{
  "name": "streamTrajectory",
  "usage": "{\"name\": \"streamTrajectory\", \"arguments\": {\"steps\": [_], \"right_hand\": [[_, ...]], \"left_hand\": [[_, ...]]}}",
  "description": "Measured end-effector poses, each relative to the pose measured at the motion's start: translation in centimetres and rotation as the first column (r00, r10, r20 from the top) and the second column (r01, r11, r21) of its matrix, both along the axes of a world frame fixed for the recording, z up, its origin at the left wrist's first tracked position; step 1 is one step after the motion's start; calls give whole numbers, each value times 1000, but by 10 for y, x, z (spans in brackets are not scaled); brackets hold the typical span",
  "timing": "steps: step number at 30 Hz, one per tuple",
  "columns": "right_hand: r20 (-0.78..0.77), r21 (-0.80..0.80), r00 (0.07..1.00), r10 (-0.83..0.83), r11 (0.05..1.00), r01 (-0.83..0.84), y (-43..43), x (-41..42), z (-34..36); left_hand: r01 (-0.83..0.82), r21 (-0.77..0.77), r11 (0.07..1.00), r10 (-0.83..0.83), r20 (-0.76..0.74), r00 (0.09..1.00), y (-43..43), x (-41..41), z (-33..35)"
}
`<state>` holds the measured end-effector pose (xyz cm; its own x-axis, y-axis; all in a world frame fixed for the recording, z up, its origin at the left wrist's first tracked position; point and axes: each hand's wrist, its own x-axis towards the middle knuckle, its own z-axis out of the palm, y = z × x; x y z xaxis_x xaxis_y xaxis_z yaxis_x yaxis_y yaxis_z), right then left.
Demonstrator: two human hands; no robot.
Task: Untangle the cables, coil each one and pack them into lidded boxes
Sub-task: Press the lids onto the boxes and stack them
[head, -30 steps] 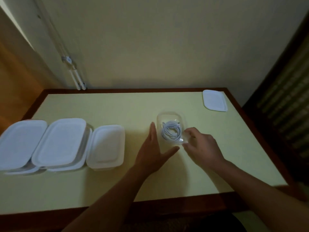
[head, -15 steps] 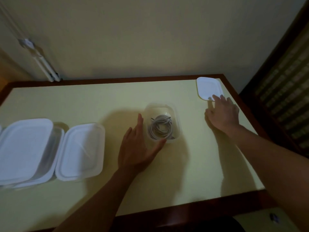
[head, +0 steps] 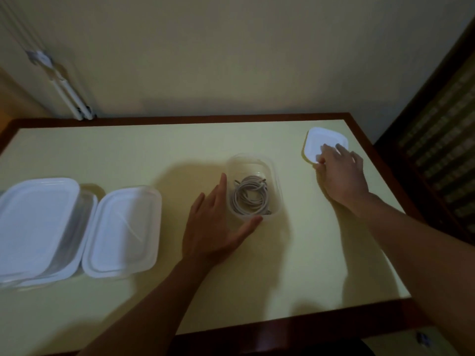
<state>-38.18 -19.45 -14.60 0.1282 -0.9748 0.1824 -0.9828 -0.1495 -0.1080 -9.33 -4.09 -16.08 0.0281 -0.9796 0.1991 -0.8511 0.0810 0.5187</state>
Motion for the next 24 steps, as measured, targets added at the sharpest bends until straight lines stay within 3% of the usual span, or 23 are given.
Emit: {"name": "streamTrajectory", "arguments": {"steps": [7, 13, 18, 24], "right_hand": [[145, -99, 974, 174, 982, -161, 55, 39, 30], [226, -142, 886, 405, 913, -382, 92, 72, 46], [210, -72, 825, 524, 850, -522, 113, 92, 44], [215, 20, 798, 562, 815, -579, 117, 104, 46]], "left_hand": [[-7, 9, 1000, 7, 11, 1000, 1, -1, 2], [-11, 15, 1000, 11, 15, 1000, 2, -2, 4], [-34, 9, 999, 33, 31, 999, 2, -4, 4], [11, -16, 1000, -11, 30, 999, 3, -2, 3]]}}
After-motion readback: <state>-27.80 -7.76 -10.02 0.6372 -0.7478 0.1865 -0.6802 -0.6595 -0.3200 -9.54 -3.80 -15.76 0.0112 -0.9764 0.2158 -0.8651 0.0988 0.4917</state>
